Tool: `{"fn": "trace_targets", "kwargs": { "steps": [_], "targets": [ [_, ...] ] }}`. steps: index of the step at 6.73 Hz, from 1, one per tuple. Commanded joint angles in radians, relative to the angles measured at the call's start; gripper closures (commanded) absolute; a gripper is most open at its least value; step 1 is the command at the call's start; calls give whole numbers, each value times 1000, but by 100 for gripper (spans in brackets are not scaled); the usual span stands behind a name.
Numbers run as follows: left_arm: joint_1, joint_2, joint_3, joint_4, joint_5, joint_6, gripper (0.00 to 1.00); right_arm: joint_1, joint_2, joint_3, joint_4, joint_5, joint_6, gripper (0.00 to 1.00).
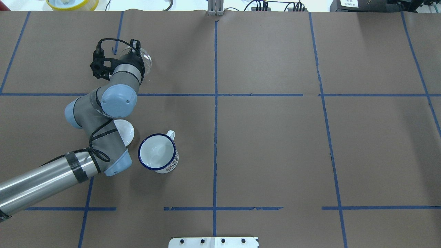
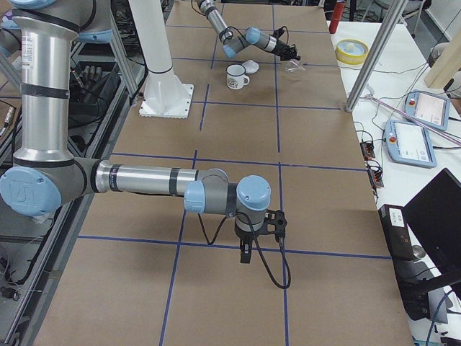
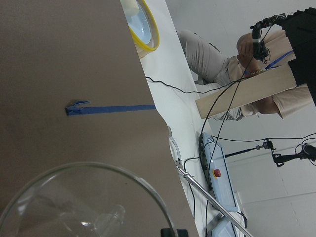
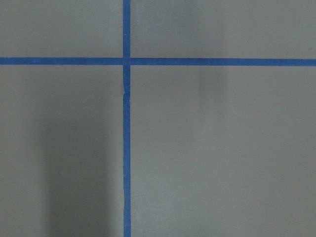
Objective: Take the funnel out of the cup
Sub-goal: 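Lift the glass funnel up out of the white mug with the left gripper, then lower the funnel onto the table farther from the robot and release it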
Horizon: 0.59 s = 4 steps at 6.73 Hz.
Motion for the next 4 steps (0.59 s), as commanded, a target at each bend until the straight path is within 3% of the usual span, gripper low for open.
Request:
{"fn": "trace_targets", "kwargs": {
  "steps": [1, 2, 4],
  "targets": [
    [0, -2, 7, -11, -3, 57, 41, 0, 0, 1, 0, 0, 0, 0],
    [0, -1, 7, -28, -6, 146, 0, 0, 0, 1, 0, 0, 0, 0],
    [-3, 1, 4, -38, -9, 214, 0, 0, 0, -1, 0, 0, 0, 0]
  ]
}}
